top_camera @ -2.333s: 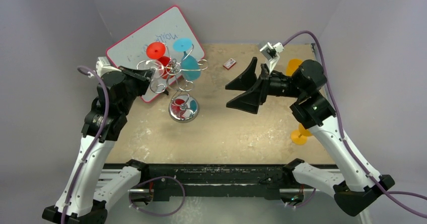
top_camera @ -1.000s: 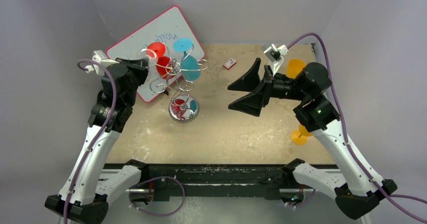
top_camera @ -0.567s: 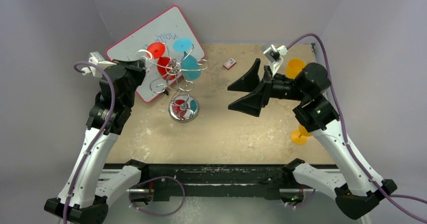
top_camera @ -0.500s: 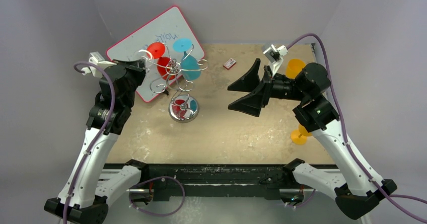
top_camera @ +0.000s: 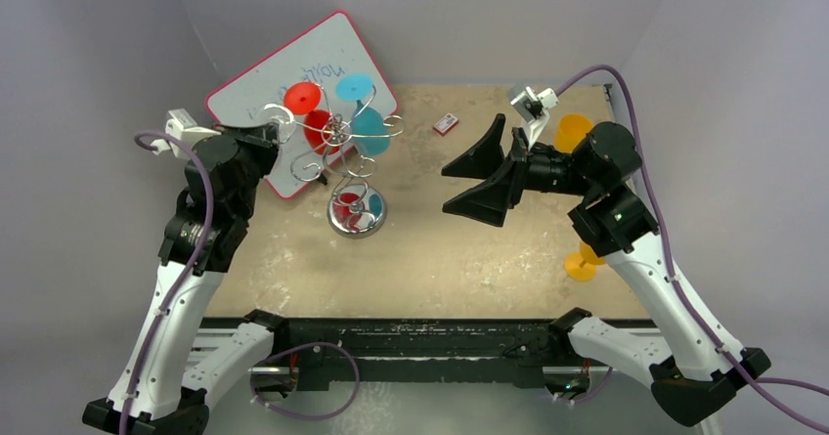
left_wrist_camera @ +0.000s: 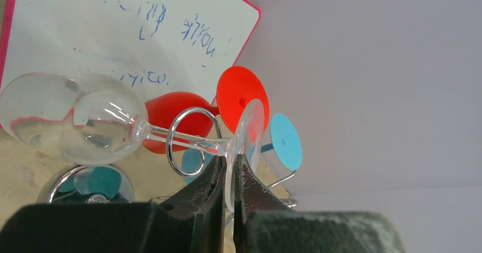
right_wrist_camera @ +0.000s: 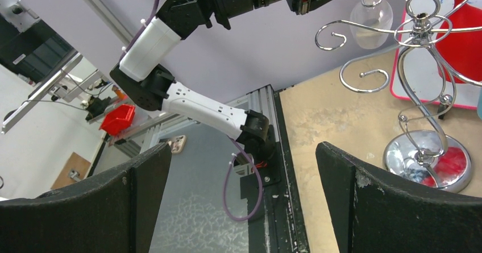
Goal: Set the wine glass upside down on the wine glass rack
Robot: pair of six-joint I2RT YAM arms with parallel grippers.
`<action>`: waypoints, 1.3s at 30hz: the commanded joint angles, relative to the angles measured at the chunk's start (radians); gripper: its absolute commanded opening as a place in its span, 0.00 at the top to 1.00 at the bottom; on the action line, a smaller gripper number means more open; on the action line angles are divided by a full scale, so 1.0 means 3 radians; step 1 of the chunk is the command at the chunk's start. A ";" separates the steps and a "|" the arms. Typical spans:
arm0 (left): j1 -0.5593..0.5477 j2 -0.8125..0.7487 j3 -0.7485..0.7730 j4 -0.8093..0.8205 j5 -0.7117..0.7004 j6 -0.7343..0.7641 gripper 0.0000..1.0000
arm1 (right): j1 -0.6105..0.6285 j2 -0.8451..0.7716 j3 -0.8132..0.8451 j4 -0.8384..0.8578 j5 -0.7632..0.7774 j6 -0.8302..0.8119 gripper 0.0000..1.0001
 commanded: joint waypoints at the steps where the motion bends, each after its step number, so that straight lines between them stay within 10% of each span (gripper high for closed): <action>1: 0.0019 -0.0090 0.0073 0.0137 0.0049 -0.0045 1.00 | 0.0006 -0.0026 0.0010 0.0117 0.0044 -0.0016 0.00; 39: 0.0019 -0.0170 -0.0020 -0.0328 0.0063 0.0017 0.74 | 0.0004 0.0015 -0.0016 -0.0013 0.0190 0.0005 0.00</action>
